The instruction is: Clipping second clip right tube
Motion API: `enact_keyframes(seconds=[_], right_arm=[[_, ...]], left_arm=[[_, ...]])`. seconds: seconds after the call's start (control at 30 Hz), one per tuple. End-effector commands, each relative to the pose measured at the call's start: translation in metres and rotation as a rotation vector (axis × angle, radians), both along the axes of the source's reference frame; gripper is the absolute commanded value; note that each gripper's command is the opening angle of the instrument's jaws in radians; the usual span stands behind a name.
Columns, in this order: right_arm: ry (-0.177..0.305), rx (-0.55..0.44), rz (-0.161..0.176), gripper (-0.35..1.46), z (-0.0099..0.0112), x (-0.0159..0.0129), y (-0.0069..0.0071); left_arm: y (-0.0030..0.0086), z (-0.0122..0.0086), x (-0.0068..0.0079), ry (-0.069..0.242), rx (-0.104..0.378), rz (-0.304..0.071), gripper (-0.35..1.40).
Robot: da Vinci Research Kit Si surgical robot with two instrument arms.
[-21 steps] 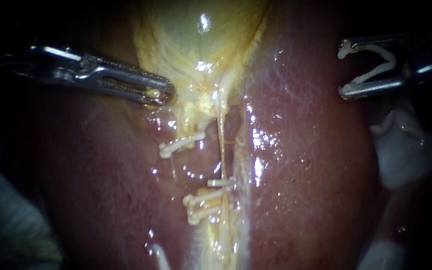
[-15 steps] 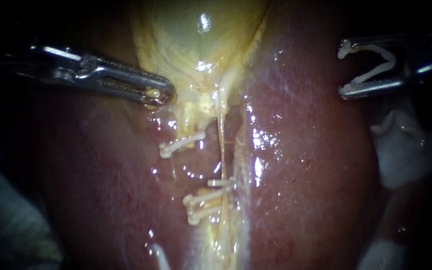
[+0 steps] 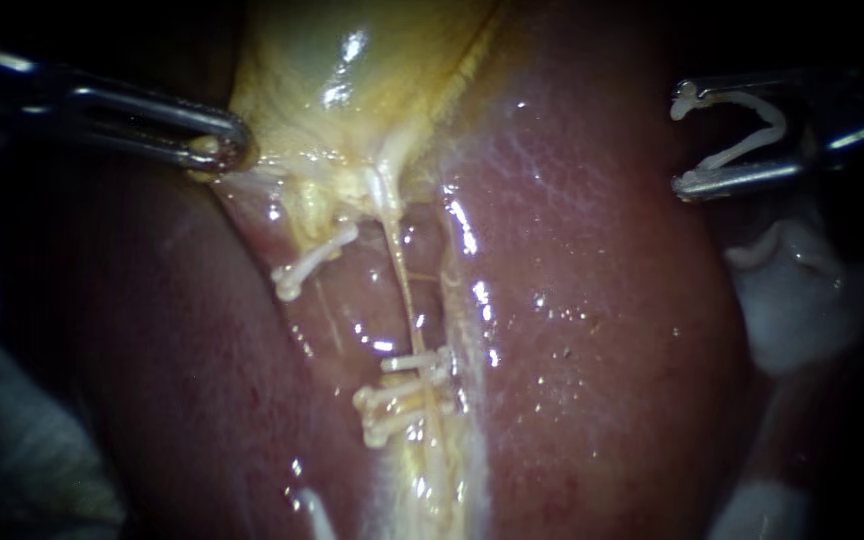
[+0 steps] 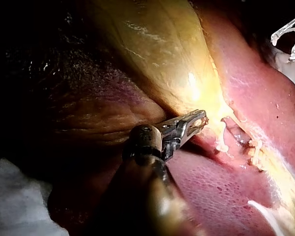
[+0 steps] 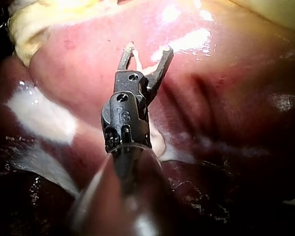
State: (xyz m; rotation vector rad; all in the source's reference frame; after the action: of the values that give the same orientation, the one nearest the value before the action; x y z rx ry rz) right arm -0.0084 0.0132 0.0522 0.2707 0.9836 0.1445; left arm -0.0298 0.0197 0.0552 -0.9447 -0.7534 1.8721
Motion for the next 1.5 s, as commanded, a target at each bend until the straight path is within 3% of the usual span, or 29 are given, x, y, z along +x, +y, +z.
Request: enact_keyframes(seconds=[0.03, 0.37, 0.8, 1.13, 1.3, 1.5], right_arm=[[0.005, 0.003, -0.004, 0.5, 0.0, 0.0002, -0.0001], [0.049, 0.233, 0.043, 0.5, 0.0009, 0.004, -0.0028], [0.113, 0.536, 0.104, 0.49, 0.0042, 0.0104, -0.0075], [0.154, 0.695, 0.138, 0.49, 0.0064, 0.0141, -0.0092], [0.147, 0.735, 0.14, 0.49, 0.0077, 0.0152, -0.0097], [0.131, 0.788, 0.164, 0.49, 0.0103, 0.0161, -0.0106]], left_arm=[[-0.0001, 0.0001, -0.0002, 0.001, -0.001, -0.001, -0.35], [-0.0002, 0.0001, -0.0003, 0.002, -0.001, -0.002, -0.35], [-0.0002, 0.0, -0.0004, 0.002, -0.001, -0.003, -0.35], [-0.0003, -0.0001, -0.0006, 0.003, -0.001, -0.005, -0.35], [-0.0005, -0.0004, -0.0007, 0.004, -0.001, -0.007, -0.35], [-0.0006, -0.0005, -0.0008, 0.007, 0.002, -0.013, -0.35]])
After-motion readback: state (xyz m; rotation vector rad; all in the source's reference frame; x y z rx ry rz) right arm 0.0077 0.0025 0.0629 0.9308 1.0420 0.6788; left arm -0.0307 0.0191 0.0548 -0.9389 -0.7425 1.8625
